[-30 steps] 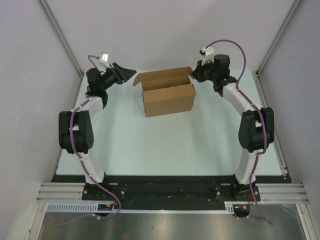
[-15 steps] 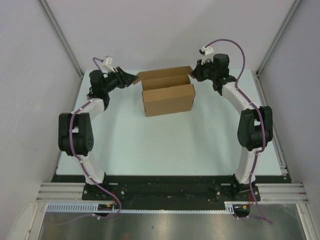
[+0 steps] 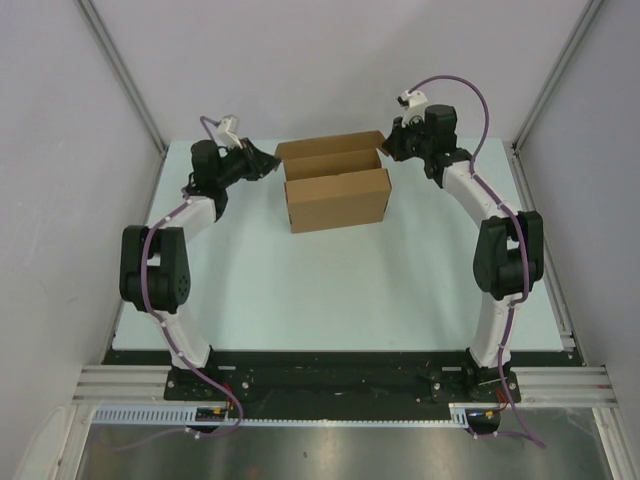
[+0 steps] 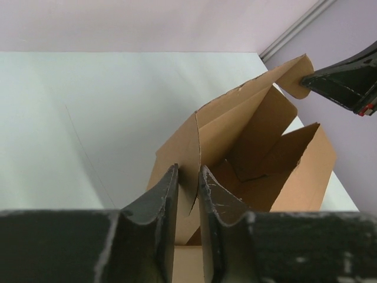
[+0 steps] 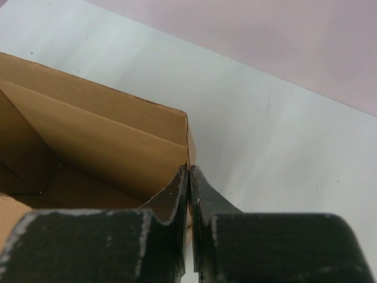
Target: Fold the paper box
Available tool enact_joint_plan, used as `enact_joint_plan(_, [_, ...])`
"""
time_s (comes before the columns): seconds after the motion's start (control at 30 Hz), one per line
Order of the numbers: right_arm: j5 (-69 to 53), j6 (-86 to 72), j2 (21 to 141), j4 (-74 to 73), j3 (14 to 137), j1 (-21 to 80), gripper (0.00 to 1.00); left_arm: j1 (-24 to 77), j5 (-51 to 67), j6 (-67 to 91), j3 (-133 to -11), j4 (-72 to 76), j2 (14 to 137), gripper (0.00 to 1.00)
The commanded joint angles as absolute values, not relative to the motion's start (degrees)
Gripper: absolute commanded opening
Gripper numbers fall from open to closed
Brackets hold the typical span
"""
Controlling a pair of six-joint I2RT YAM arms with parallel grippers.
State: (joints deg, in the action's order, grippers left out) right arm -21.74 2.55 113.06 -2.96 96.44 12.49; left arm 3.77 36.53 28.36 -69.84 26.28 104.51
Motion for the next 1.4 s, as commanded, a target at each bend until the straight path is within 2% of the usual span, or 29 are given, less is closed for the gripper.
enact_joint_plan(0.0, [-19.9,1.3,114.3,-6.7,101.3,13.5,0.03,5.3,35.9,27.0,-72.8,25.2,102.7,0.18])
enact_joint_plan(0.13, [-16.9,0.7,114.8,-9.9,104.1,14.2,0.00,6.1,35.4,27.2,-74.2,24.0,103.1,0.05])
enact_joint_plan(0.23, [-15.2,-1.1,115.2,-12.3,105.9,14.9,0.00,6.5,34.7,27.3,-74.8,23.0,103.3,0.00])
enact_joint_plan(0.93, [-12.1,-3.8,115.2,-15.8,107.1,16.5,0.00,9.1,32.2,25.1,-77.6,19.3,105.0,0.00])
enact_joint_plan(1.37, [-7.2,-8.4,108.8,-12.2,96.6,17.8,0.00,12.7,30.7,24.3,-76.3,18.5,104.4,0.00])
